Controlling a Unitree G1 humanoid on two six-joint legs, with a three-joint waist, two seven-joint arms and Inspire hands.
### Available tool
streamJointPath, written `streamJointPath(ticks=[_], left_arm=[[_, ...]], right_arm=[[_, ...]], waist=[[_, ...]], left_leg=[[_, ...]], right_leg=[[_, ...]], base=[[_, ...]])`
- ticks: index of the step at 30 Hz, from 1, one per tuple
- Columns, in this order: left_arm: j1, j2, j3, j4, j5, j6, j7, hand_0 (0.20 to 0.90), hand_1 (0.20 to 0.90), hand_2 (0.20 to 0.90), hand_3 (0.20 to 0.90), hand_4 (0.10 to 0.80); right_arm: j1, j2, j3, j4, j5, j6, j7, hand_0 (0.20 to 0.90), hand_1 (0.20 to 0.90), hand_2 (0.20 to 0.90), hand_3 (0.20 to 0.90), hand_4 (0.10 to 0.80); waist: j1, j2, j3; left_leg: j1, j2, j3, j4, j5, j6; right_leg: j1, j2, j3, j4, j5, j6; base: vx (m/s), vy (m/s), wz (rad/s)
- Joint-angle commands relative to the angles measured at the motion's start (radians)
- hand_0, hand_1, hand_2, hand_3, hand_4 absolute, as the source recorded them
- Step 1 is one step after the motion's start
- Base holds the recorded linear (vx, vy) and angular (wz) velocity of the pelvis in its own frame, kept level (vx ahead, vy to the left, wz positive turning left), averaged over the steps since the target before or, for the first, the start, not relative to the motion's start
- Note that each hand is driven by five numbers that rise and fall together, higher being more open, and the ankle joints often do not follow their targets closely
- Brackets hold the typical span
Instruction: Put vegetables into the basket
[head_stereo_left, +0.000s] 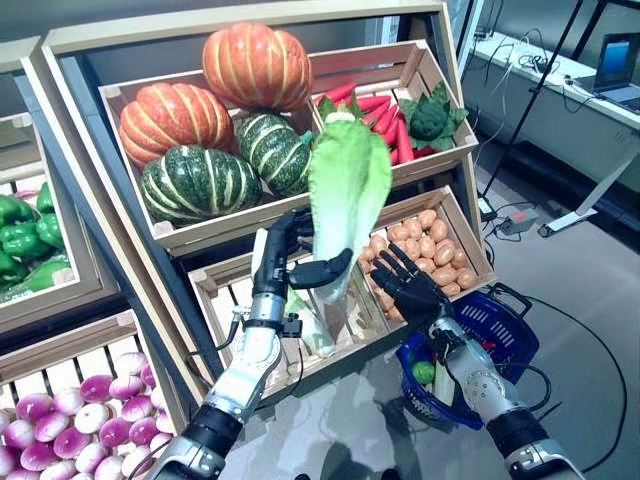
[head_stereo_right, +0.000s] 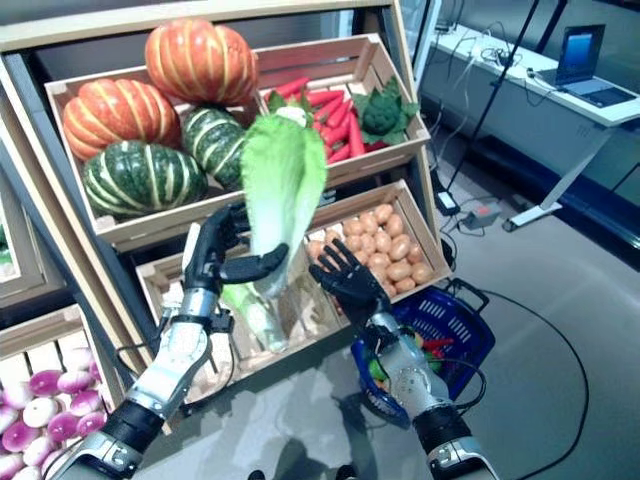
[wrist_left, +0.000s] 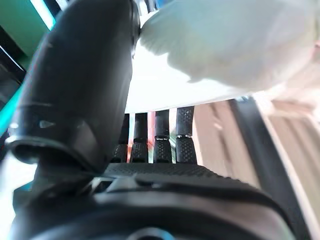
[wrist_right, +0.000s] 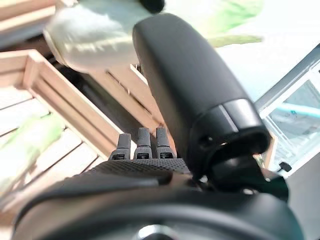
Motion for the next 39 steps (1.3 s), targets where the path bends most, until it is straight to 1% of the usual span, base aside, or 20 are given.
streamJointPath(ticks=[1, 5, 11, 17, 22, 25, 27, 30, 31, 33, 35, 39], left_arm=[[-0.17, 0.034, -0.053, -0.043, 0.059, -0.137, -0.024, 0.3, 0.3, 0.3, 0.3, 0.4], [-0.184, 0.048, -0.083, -0.06, 0.078, -0.132, -0.033, 0.3, 0.3, 0.3, 0.3, 0.4], [-0.196, 0.057, -0.111, -0.058, 0.09, -0.132, -0.043, 0.3, 0.3, 0.3, 0.3, 0.4], [-0.177, 0.065, -0.109, -0.046, 0.089, -0.138, -0.049, 0.3, 0.3, 0.3, 0.3, 0.4], [-0.167, 0.074, -0.102, -0.034, 0.098, -0.137, -0.04, 0.3, 0.3, 0.3, 0.3, 0.4], [-0.166, 0.076, -0.098, -0.017, 0.104, -0.14, -0.033, 0.3, 0.3, 0.3, 0.3, 0.4], [-0.161, 0.082, -0.089, -0.009, 0.108, -0.137, -0.027, 0.3, 0.3, 0.3, 0.3, 0.4], [-0.154, 0.094, -0.067, 0.006, 0.118, -0.144, -0.026, 0.3, 0.3, 0.3, 0.3, 0.4], [-0.149, 0.101, -0.057, 0.013, 0.123, -0.15, -0.023, 0.3, 0.3, 0.3, 0.3, 0.4], [-0.133, 0.118, -0.037, 0.012, 0.128, -0.155, -0.019, 0.3, 0.3, 0.3, 0.3, 0.4], [-0.127, 0.134, -0.025, 0.014, 0.128, -0.164, -0.012, 0.3, 0.3, 0.3, 0.3, 0.4], [-0.125, 0.151, -0.012, 0.009, 0.129, -0.173, 0.0, 0.3, 0.3, 0.3, 0.3, 0.4]], right_arm=[[-0.15, 0.002, -0.02, -0.013, 0.062, -0.026, 0.083, 0.9, 0.9, 0.9, 0.9, 0.8], [-0.189, -0.011, -0.007, -0.02, 0.056, -0.009, 0.087, 0.9, 0.9, 0.9, 0.9, 0.8], [-0.249, -0.014, 0.012, -0.054, 0.07, -0.017, 0.12, 0.9, 0.9, 0.9, 0.9, 0.8], [-0.276, -0.019, -0.004, -0.149, 0.048, -0.024, 0.145, 0.9, 0.9, 0.9, 0.9, 0.8], [-0.281, -0.049, -0.022, -0.222, 0.015, -0.038, 0.153, 0.9, 0.9, 0.9, 0.9, 0.8], [-0.287, -0.076, -0.033, -0.242, -0.053, -0.017, 0.128, 0.9, 0.9, 0.9, 0.9, 0.8], [-0.283, -0.113, -0.039, -0.248, -0.125, 0.011, 0.12, 0.9, 0.9, 0.9, 0.9, 0.8], [-0.272, -0.204, -0.046, -0.247, -0.218, 0.07, 0.122, 0.9, 0.9, 0.9, 0.9, 0.8], [-0.261, -0.252, -0.048, -0.243, -0.249, 0.087, 0.134, 0.9, 0.9, 0.9, 0.9, 0.8], [-0.224, -0.333, -0.061, -0.237, -0.274, 0.11, 0.14, 0.9, 0.9, 0.9, 0.9, 0.8], [-0.191, -0.383, -0.083, -0.214, -0.275, 0.119, 0.151, 0.9, 0.9, 0.9, 0.9, 0.8], [-0.145, -0.422, -0.12, -0.185, -0.263, 0.119, 0.165, 0.9, 0.9, 0.9, 0.9, 0.8]], waist=[[0.025, -0.038, -0.108], [0.027, -0.038, -0.108], [0.029, -0.037, -0.11], [0.029, -0.037, -0.116], [0.023, -0.038, -0.114], [0.019, -0.04, -0.113], [0.014, -0.042, -0.112], [0.003, -0.048, -0.113], [-0.004, -0.051, -0.113], [-0.016, -0.057, -0.111], [-0.026, -0.062, -0.108], [-0.038, -0.069, -0.102]], left_leg=[[0.002, -0.044, 0.01, 0.001, -0.11, 0.003], [0.004, -0.041, 0.01, 0.001, -0.11, 0.0], [0.008, -0.038, 0.008, 0.001, -0.11, -0.003], [0.008, -0.037, 0.003, 0.001, -0.112, -0.005], [0.006, -0.037, 0.002, 0.001, -0.112, -0.005], [0.004, -0.037, 0.001, 0.001, -0.112, -0.005], [0.003, -0.037, 0.0, 0.001, -0.113, -0.006], [0.001, -0.035, 0.005, 0.001, -0.112, -0.008], [-0.001, -0.034, 0.007, 0.001, -0.112, -0.009], [-0.002, -0.031, 0.014, 0.001, -0.109, -0.01], [-0.005, -0.027, 0.021, 0.001, -0.105, -0.012], [-0.008, -0.022, 0.033, 0.001, -0.101, -0.014]], right_leg=[[0.037, -0.033, -0.039, 0.002, -0.032, 0.017], [0.038, -0.032, -0.039, 0.002, -0.033, 0.017], [0.043, -0.033, -0.042, 0.002, -0.037, 0.017], [0.045, -0.035, -0.042, 0.002, -0.04, 0.018], [0.042, -0.038, -0.039, 0.002, -0.039, 0.02], [0.04, -0.039, -0.035, 0.002, -0.04, 0.021], [0.039, -0.039, -0.031, 0.002, -0.04, 0.022], [0.035, -0.04, -0.026, 0.002, -0.037, 0.024], [0.032, -0.039, -0.023, 0.002, -0.035, 0.024], [0.028, -0.039, -0.016, 0.002, -0.031, 0.024], [0.024, -0.037, -0.01, 0.002, -0.026, 0.024], [0.017, -0.035, -0.002, 0.002, -0.021, 0.025]], base=[[0.025, -0.047, -0.01], [0.015, -0.039, -0.01], [0.0, 0.0, 0.0], [0.0, 0.0, 0.0], [-0.021, 0.006, 0.0], [-0.042, 0.011, 0.0], [-0.04, 0.012, -0.01], [-0.04, 0.015, -0.01], [-0.049, 0.015, -0.02], [-0.046, 0.011, -0.01], [-0.043, -0.003, -0.01], [-0.044, -0.012, -0.05]])
